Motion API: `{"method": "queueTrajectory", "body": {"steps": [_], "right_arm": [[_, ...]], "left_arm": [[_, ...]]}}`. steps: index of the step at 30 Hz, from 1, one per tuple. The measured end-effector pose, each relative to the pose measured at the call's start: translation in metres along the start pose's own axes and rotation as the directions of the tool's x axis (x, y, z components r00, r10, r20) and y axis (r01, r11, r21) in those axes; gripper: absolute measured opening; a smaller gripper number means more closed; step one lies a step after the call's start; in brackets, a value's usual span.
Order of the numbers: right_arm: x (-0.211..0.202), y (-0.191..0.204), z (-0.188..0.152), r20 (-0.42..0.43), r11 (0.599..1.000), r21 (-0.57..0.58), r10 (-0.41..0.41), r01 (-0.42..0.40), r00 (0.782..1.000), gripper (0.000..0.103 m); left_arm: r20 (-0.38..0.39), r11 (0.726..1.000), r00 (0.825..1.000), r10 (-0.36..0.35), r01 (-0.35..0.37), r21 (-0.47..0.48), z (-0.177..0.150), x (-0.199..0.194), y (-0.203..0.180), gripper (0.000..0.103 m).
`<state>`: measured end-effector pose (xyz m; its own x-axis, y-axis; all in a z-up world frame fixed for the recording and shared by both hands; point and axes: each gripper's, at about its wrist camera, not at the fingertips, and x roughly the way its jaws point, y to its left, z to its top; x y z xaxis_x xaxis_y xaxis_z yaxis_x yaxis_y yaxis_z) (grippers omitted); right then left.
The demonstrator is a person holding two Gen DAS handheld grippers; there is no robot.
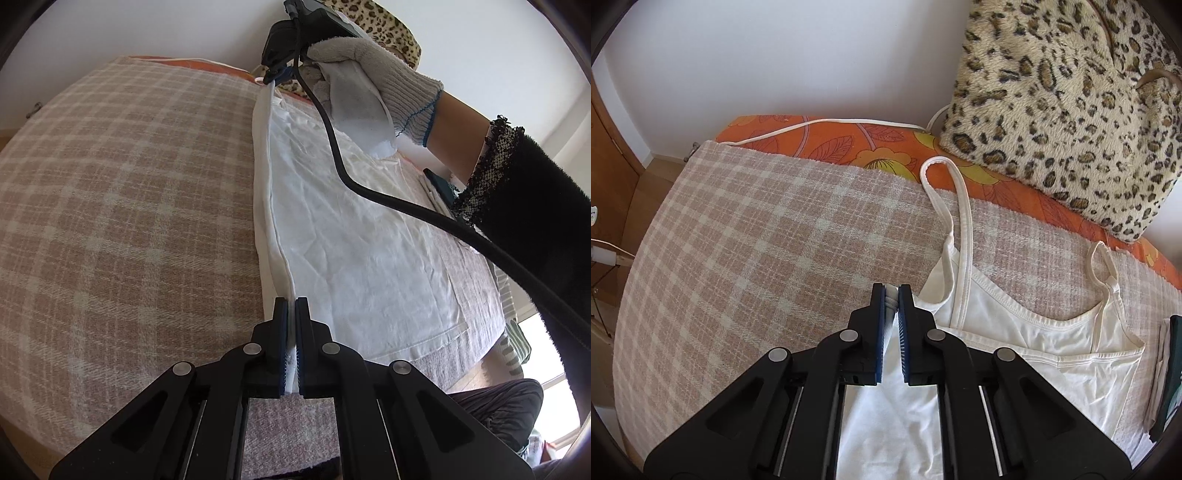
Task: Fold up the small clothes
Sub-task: 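Lift the gripped side edge with both grippers and fold it over the camisole middle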
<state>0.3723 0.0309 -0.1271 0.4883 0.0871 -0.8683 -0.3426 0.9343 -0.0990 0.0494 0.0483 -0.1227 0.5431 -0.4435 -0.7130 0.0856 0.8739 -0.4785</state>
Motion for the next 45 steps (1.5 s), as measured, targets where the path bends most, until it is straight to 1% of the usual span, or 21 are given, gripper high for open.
{"method": "queueTrajectory", "body": {"steps": [5,10,18,21,26,29,31,35,37,39,41,42,43,44,45], "right_arm": [[-0.020,-0.022,0.000,0.030,1.000,0.005,-0.001,0.001,1.000,0.007],[-0.030,-0.047,-0.004,0.043,1.000,0.008,-0.016,0.016,0.999,0.007],[-0.025,-0.108,-0.026,0.031,0.997,0.073,-0.037,0.035,0.999,0.007],[-0.019,-0.126,-0.033,0.020,0.994,0.100,-0.035,0.033,0.999,0.007],[-0.013,-0.137,-0.035,0.016,0.993,0.112,-0.031,0.029,0.999,0.007],[-0.010,-0.137,-0.035,0.019,0.994,0.112,-0.021,0.019,1.000,0.007],[-0.008,-0.137,-0.033,0.014,0.994,0.107,-0.020,0.018,1.000,0.007],[-0.002,-0.137,-0.032,-0.004,0.994,0.104,-0.022,0.022,1.000,0.007],[0.003,-0.139,-0.031,-0.018,0.995,0.102,-0.011,0.013,1.000,0.007],[0.005,-0.141,-0.029,-0.033,0.995,0.094,-0.017,0.020,0.999,0.008],[0.004,-0.143,-0.030,-0.036,0.995,0.099,-0.024,0.027,0.999,0.022],[0.002,-0.145,-0.030,-0.029,0.994,0.104,-0.022,0.025,0.999,0.026],[-0.002,-0.147,-0.031,-0.019,0.993,0.112,-0.021,0.023,1.000,0.033],[-0.007,-0.150,-0.032,-0.006,0.993,0.117,-0.017,0.018,1.000,0.036],[-0.013,-0.152,-0.033,0.004,0.993,0.119,-0.020,0.020,1.000,0.036]], "left_arm": [[0.011,0.997,0.999,-0.033,0.032,0.070,0.002,0.003,-0.028,0.002],[-0.027,0.992,0.997,-0.072,0.074,0.098,0.007,0.019,-0.044,0.002],[-0.085,0.976,0.990,-0.109,0.123,0.178,-0.002,0.034,-0.076,0.002],[-0.110,0.970,0.988,-0.105,0.126,0.206,-0.004,0.043,-0.088,0.002],[-0.141,0.970,0.984,-0.107,0.134,0.203,-0.009,0.060,-0.099,0.002],[-0.167,0.970,0.978,-0.123,0.155,0.189,-0.003,0.068,-0.104,0.002],[-0.176,0.970,0.978,-0.110,0.144,0.194,-0.001,0.076,-0.108,0.002],[-0.192,0.970,0.976,-0.099,0.138,0.199,-0.001,0.080,-0.106,0.002],[-0.205,0.972,0.974,-0.096,0.136,0.193,-0.001,0.078,-0.102,0.008],[-0.220,0.972,0.971,-0.098,0.141,0.187,-0.006,0.076,-0.097,0.017],[-0.221,0.971,0.970,-0.102,0.146,0.191,-0.008,0.071,-0.096,0.018],[-0.222,0.969,0.970,-0.094,0.141,0.202,-0.007,0.066,-0.095,0.024],[-0.223,0.967,0.971,-0.090,0.139,0.212,-0.007,0.063,-0.095,0.028],[-0.222,0.965,0.970,-0.095,0.145,0.219,-0.008,0.060,-0.094,0.032],[-0.215,0.962,0.971,-0.102,0.152,0.227,-0.008,0.057,-0.094,0.032]]}}
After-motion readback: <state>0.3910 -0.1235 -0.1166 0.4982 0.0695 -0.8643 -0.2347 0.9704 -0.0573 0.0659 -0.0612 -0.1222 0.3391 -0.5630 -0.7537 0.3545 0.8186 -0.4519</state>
